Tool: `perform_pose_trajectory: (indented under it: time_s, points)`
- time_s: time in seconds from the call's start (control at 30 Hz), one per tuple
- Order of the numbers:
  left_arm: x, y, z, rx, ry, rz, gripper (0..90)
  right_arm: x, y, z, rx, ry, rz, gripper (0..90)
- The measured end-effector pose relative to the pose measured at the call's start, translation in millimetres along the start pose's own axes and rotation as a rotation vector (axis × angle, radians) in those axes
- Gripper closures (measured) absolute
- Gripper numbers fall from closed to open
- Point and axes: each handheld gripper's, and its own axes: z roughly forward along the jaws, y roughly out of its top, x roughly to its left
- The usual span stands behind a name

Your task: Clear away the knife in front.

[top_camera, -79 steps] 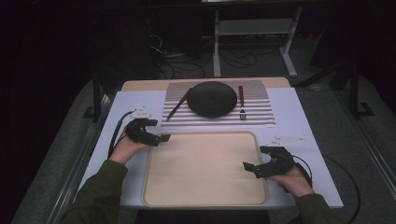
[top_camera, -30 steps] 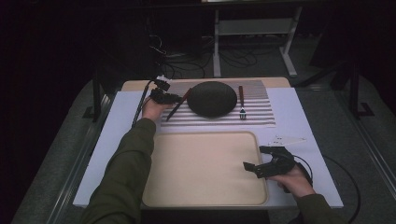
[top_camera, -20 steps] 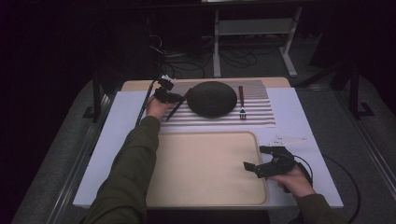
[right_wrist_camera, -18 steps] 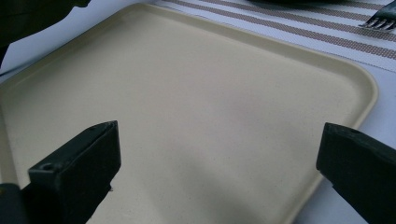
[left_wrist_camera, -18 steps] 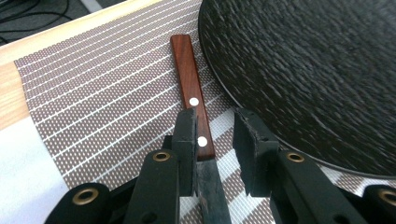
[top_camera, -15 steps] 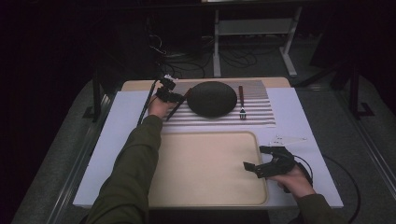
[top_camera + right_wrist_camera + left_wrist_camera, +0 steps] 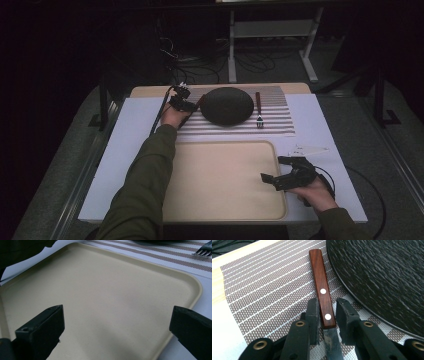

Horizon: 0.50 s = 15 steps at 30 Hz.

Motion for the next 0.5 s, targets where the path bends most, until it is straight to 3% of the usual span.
perform_pose_trajectory:
  time_s: [0.17, 0.5]
  points:
    - [-2.4, 0.5, 0.7, 0.005, 0.018, 0.027, 75.2, 0.0, -0.1, -0.1, 0.001, 0.000, 0.000, 0.0]
    - [-3.1, 0.2, 1.8, -0.004, 0.025, 0.008, 78.1, 0.4, -0.1, -0.4, -0.001, 0.002, -0.001, 0.0]
